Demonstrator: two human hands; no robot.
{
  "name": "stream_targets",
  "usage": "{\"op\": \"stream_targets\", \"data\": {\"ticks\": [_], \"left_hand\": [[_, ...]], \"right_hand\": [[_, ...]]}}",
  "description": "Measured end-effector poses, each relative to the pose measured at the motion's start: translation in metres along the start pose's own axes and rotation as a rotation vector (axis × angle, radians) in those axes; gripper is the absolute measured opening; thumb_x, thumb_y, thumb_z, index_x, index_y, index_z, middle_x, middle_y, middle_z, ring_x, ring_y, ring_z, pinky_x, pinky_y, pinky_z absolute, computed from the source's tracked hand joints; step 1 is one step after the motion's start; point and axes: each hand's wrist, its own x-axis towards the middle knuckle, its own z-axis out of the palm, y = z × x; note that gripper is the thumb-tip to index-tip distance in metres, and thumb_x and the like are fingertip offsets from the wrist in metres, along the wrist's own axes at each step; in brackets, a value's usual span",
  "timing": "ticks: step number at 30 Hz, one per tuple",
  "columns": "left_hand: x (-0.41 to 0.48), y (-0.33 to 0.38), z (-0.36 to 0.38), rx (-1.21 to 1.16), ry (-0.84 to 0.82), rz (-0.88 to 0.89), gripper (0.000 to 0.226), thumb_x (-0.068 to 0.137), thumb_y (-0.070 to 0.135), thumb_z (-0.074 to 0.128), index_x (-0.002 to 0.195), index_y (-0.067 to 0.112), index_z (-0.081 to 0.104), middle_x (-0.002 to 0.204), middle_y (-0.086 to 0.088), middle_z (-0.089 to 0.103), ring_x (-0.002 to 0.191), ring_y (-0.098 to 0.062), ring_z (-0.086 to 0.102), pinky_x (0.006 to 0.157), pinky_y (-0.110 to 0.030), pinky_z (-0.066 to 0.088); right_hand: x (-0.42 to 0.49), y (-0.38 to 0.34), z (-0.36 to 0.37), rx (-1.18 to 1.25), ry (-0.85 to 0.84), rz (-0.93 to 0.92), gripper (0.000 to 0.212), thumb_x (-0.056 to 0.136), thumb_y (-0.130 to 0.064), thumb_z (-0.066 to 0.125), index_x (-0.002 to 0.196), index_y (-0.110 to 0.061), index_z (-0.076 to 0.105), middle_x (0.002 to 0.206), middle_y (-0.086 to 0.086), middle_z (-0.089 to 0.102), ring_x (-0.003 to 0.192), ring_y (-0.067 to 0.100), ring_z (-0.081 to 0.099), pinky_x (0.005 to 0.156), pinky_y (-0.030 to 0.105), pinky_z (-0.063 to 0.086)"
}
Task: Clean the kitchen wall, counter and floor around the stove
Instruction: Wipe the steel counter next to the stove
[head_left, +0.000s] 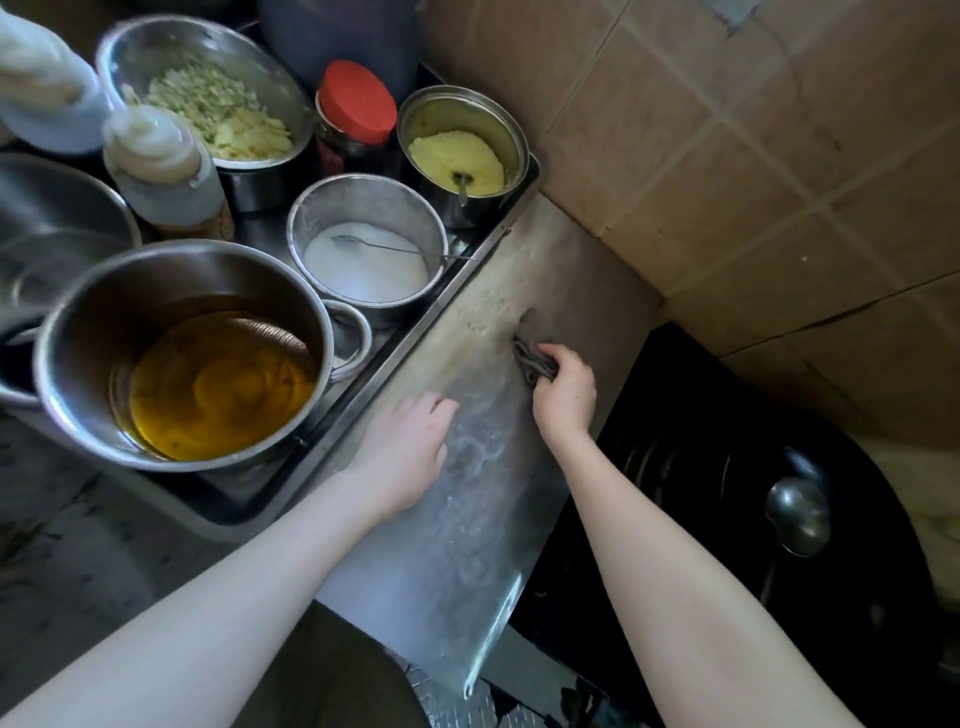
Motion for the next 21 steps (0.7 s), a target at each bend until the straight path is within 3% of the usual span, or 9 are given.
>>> {"op": "stream_targets", "data": {"ticks": [9,15,18,21], "left_hand": [[-0.058,-0.011,-0.002,-0.009,-0.034,-0.032,0.046,0.095,0.018,0.042,0.140,0.021,0.036,0.144,0.001,0.039,0.127,-0.022,0.041,0.100,-0.034,0.035],[-0.077,-0.016,-0.009,-0.014,-0.007,-0.021,0.044,0.095,0.018,0.043,0.139,0.021,0.039,0.143,0.002,0.041,0.128,-0.020,0.041,0.100,-0.032,0.037],[-0.081,-0.019,-0.011,-0.043,0.019,-0.037,0.042,0.096,0.020,0.044,0.138,0.022,0.041,0.142,0.003,0.043,0.127,-0.018,0.043,0.102,-0.032,0.042],[-0.082,-0.021,-0.012,-0.044,0.040,-0.036,0.040,0.096,0.019,0.044,0.136,0.021,0.043,0.137,0.003,0.046,0.123,-0.017,0.046,0.098,-0.032,0.045]], "right_hand": [[-0.096,-0.010,0.013,-0.012,-0.136,-0.249,0.053,0.075,0.008,0.051,0.117,-0.022,0.063,0.116,-0.003,0.063,0.113,0.022,0.050,0.087,0.030,0.043],[-0.118,-0.007,0.014,-0.089,-0.235,-0.490,0.046,0.080,0.005,0.054,0.120,-0.017,0.062,0.127,-0.001,0.060,0.118,0.025,0.049,0.081,0.038,0.051],[-0.093,-0.011,0.014,-0.043,-0.189,-0.429,0.045,0.079,0.006,0.055,0.118,-0.015,0.064,0.127,0.004,0.060,0.118,0.026,0.050,0.088,0.036,0.047],[-0.051,-0.026,0.012,-0.005,-0.101,-0.247,0.045,0.080,0.002,0.053,0.118,-0.018,0.063,0.121,0.004,0.063,0.111,0.028,0.052,0.087,0.030,0.042]]}}
